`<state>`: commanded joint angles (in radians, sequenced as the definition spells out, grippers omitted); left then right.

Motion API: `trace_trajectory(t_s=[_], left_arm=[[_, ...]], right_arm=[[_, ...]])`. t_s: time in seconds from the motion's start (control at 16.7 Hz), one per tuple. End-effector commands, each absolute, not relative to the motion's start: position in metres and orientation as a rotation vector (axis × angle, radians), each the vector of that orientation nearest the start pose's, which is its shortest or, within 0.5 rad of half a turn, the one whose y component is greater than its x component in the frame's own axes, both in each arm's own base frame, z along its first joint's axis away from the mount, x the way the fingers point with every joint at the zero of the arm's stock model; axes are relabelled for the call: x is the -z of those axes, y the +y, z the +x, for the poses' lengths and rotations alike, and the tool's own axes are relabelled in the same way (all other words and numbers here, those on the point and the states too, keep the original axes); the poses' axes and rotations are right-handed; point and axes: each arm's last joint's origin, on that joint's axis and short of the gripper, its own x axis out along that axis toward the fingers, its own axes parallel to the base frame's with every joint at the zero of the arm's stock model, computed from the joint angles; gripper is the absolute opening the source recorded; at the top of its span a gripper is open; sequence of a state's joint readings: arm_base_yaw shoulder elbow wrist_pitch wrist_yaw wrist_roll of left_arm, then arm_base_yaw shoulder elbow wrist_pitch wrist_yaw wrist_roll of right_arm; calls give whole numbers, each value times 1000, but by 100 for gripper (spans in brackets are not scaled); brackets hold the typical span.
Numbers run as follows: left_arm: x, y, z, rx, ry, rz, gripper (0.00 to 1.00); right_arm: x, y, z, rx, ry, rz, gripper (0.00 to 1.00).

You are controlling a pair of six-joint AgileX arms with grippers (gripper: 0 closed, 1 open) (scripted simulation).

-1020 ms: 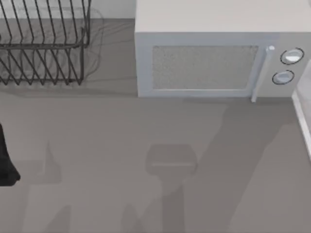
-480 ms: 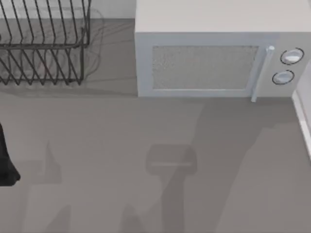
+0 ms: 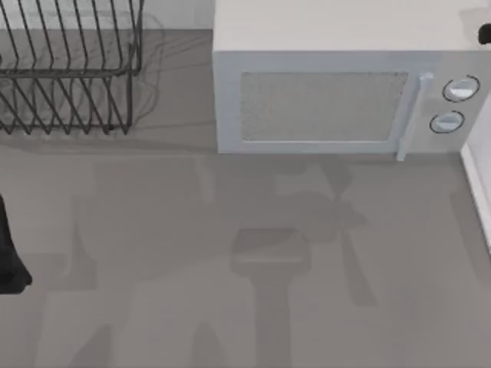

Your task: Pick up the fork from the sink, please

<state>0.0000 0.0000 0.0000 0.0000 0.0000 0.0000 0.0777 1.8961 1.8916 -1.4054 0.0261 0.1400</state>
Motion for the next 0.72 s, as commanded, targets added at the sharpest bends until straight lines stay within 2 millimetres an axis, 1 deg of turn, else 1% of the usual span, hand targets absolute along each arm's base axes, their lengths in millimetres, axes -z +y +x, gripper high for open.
trace_trajectory(t_s=[0.06, 0.12, 0.18, 0.3, 0.42, 0.48, 0.6, 0.72], left_arm=[[-160, -1, 106, 0, 0, 0, 100], [-160, -1, 106, 0, 0, 0, 100], [-160, -1, 106, 0, 0, 0, 100], [-160, -1, 106, 0, 0, 0, 100], [-160, -1, 106, 0, 0, 0, 100], [-160, -1, 106, 0, 0, 0, 100], [-160, -1, 106, 0, 0, 0, 100], [-160, -1, 106, 0, 0, 0, 100]], right_arm=[[-322, 54, 355, 40, 1391, 47, 0], [-329, 73, 340, 27, 1382, 55, 0], [-331, 92, 327, 12, 1385, 61, 0], [-321, 128, 305, -12, 1421, 60, 0], [-301, 158, 288, -17, 1482, 44, 0], [-290, 169, 281, -12, 1514, 33, 0], [-274, 182, 272, 4, 1561, 13, 0], [-270, 185, 271, 8, 1571, 8, 0]])
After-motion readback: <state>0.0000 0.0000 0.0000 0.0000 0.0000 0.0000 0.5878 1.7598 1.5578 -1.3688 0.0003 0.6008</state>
